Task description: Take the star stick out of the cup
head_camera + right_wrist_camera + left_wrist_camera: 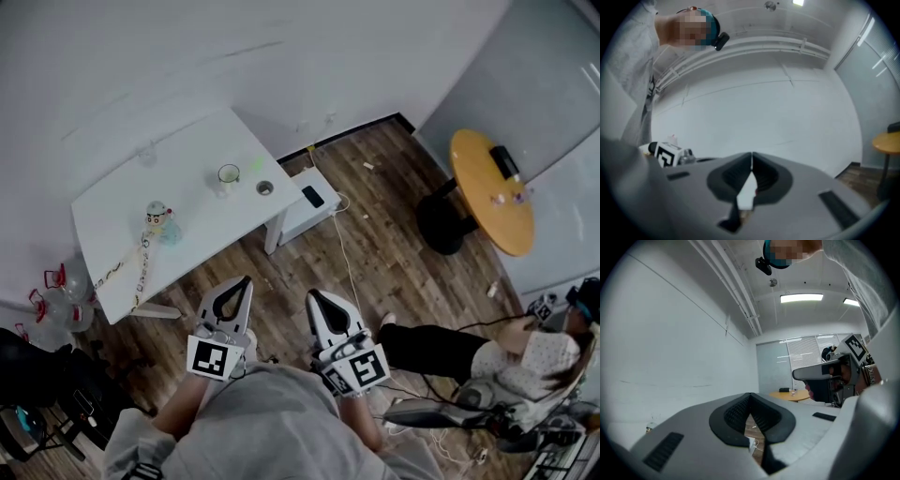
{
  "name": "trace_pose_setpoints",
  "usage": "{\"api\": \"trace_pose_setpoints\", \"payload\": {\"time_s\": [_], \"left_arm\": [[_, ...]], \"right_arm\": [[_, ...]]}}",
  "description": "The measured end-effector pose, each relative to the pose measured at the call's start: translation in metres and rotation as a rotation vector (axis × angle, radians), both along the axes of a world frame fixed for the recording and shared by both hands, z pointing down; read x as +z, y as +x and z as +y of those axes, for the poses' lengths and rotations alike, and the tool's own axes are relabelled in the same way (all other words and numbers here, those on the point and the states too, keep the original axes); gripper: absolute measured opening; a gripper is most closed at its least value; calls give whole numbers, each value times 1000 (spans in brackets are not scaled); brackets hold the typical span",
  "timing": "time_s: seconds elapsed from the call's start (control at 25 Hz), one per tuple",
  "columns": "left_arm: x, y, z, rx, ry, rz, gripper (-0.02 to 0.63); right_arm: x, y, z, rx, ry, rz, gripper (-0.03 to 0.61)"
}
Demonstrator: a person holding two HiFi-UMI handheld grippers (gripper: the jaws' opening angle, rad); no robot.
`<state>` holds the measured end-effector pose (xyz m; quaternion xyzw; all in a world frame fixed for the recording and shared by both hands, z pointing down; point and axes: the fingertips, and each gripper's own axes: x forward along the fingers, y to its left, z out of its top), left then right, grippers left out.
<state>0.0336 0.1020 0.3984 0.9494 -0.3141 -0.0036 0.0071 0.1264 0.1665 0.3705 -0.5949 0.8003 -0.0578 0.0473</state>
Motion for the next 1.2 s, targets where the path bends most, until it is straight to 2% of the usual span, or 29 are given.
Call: {"api": "trace_pose_setpoints", "payload": {"time_s": [0.4,0.84,1.2], "left_arm": [[8,17,-87,46,-11,-9,31],[9,-15,-163,39,12,11,31],[16,-24,-197,17,-2,-3,30]], "right_arm": [[13,9,-90,17,-59,22,35],[29,-4,-183,76,-91,-9,37],[43,9,-230,128,-171,-42,37]]}}
